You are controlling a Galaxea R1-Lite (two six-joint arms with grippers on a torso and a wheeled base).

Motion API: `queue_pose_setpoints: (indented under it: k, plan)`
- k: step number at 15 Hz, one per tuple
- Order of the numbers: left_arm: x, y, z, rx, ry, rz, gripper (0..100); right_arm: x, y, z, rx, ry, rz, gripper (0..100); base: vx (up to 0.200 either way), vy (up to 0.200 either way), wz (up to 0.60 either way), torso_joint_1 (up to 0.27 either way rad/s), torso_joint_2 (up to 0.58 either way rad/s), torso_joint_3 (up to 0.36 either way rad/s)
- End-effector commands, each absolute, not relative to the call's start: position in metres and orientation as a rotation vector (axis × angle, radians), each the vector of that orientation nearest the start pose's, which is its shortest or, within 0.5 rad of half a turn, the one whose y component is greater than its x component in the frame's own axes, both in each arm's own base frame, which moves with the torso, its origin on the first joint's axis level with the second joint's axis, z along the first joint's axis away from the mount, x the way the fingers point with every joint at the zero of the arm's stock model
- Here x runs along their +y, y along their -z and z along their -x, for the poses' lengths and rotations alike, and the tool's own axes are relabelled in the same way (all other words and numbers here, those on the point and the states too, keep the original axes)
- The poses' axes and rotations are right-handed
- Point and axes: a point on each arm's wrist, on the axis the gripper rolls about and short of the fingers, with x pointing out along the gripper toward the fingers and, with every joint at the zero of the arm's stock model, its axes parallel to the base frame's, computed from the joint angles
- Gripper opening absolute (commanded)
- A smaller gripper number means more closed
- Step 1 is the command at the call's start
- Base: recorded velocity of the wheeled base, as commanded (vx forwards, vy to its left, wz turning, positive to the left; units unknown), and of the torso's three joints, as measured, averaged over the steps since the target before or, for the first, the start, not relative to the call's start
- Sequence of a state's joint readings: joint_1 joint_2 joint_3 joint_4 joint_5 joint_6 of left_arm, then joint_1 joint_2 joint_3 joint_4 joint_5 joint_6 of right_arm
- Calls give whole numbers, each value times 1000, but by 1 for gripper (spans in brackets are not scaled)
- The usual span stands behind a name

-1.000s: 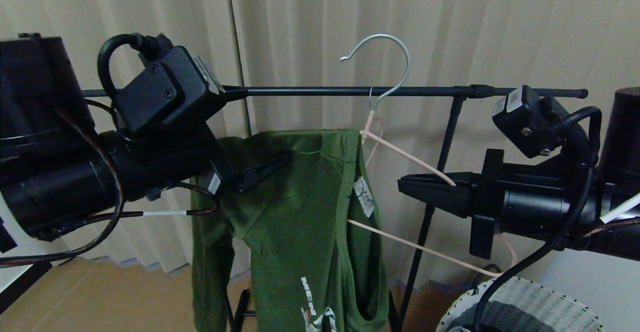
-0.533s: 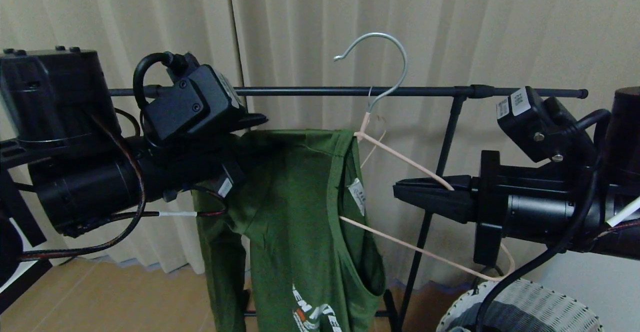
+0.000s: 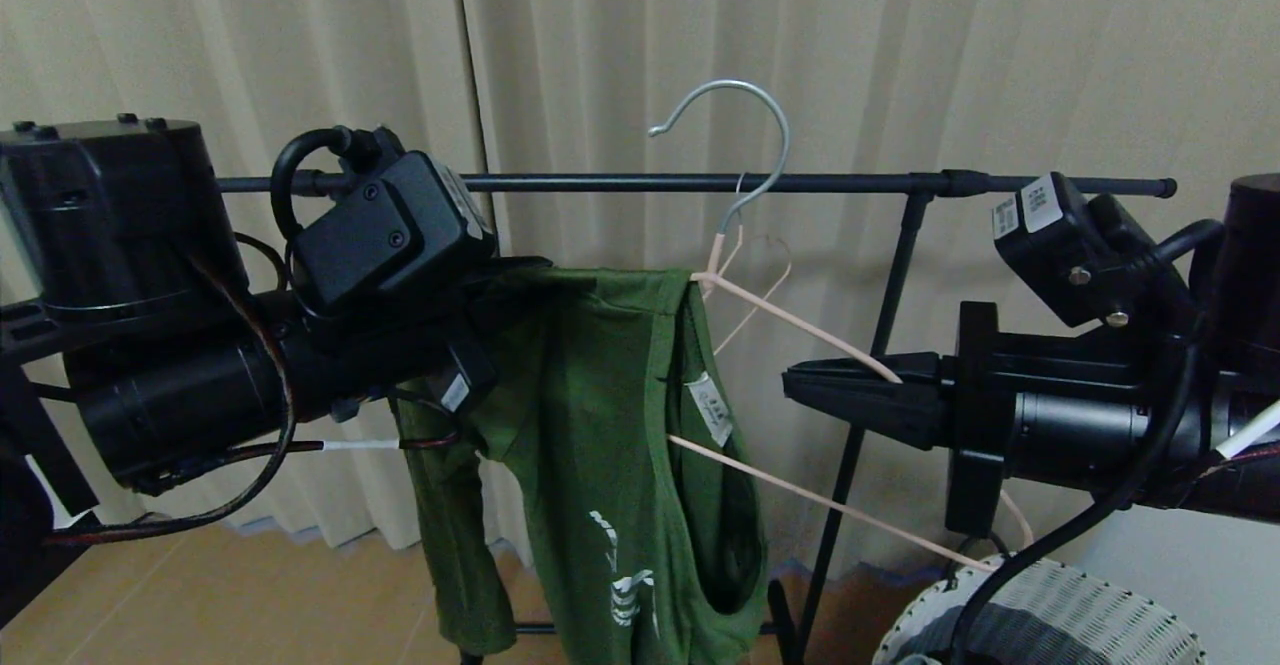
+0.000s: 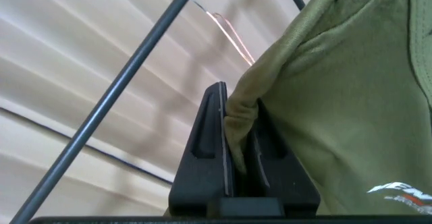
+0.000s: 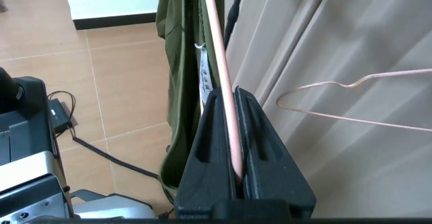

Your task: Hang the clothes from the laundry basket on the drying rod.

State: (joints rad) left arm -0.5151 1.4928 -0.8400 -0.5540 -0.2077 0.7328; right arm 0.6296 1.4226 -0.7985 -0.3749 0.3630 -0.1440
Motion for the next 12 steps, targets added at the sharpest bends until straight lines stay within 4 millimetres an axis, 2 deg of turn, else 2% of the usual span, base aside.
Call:
queue_pose_setpoints:
  k: [1,8,9,12]
  plan:
    - [-133,-242,-226,-168,721,-716,0,147,-232,-189,182,-1003,166,0,0,0,0,0,0,0]
    - [-133,-244,-226,-180,721,-709,0,149,-230,-191,167,-1004,162,0,0,0,0,0,0,0]
    - [-134,-244,-226,-180,725,-709,100,149,-229,-191,172,-1005,163,0,0,0,0,0,0,0]
    - [-141,-246,-221,-206,775,-700,100,149,-227,-191,178,-1005,163,0,0,0,0,0,0,0]
